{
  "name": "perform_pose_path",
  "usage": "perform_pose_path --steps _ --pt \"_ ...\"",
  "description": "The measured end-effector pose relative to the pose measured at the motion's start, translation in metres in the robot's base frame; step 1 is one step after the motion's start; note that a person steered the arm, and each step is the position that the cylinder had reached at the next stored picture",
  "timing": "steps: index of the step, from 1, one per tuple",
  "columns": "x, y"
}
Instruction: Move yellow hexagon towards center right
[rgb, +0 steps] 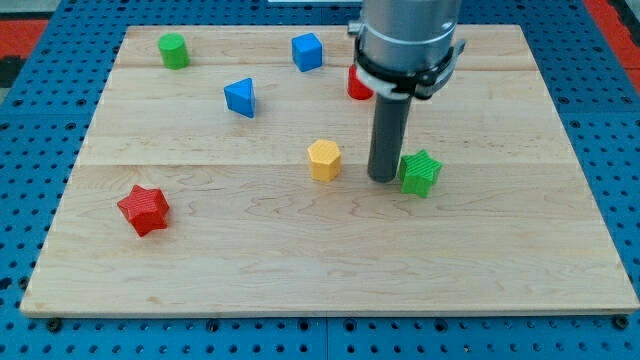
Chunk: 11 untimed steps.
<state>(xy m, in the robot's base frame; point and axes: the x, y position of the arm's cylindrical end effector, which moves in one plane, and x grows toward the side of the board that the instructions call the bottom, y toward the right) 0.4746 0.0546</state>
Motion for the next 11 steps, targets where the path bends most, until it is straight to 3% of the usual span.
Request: perform_pose_path --steps 1,4,6,9,11 --pt "0.019 -0.044" --pt "-0.011 -0.129" --pt "-0.049 0.028" --pt "-0.061 0.014" --pt "-0.091 0.108"
